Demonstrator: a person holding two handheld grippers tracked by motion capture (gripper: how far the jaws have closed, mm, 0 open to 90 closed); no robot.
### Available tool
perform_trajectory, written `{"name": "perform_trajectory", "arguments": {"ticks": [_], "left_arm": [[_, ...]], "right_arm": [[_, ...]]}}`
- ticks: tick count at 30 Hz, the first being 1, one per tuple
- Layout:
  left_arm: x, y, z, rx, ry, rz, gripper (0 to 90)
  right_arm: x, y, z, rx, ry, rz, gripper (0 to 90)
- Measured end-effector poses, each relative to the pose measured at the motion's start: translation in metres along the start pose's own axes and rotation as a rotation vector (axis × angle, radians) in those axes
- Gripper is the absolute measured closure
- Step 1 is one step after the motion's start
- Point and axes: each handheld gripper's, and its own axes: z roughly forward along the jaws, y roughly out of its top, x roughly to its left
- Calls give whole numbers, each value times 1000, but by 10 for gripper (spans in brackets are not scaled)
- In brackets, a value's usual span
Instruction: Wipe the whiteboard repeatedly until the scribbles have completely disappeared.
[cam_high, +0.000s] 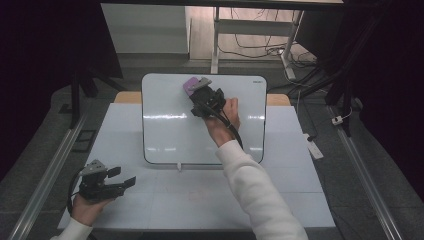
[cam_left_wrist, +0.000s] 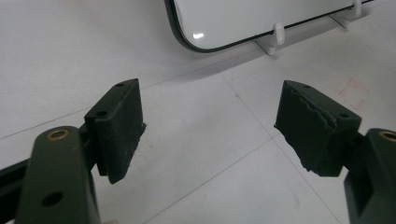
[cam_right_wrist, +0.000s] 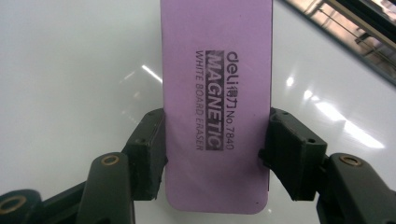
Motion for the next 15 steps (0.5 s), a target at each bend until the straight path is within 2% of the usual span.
{"name": "perform_trajectory", "arguments": {"ticks": [4, 7, 15], "left_arm": [[0, 0, -1, -3, 1, -1, 236], [0, 0, -1, -3, 2, -4, 236], [1, 0, -1, 0, 2, -4, 236]], "right_arm": [[8, 1, 0, 3, 13, -27, 413], [1, 0, 0, -10, 44, 12, 413], [-24, 1, -3, -37, 8, 109, 413]]}}
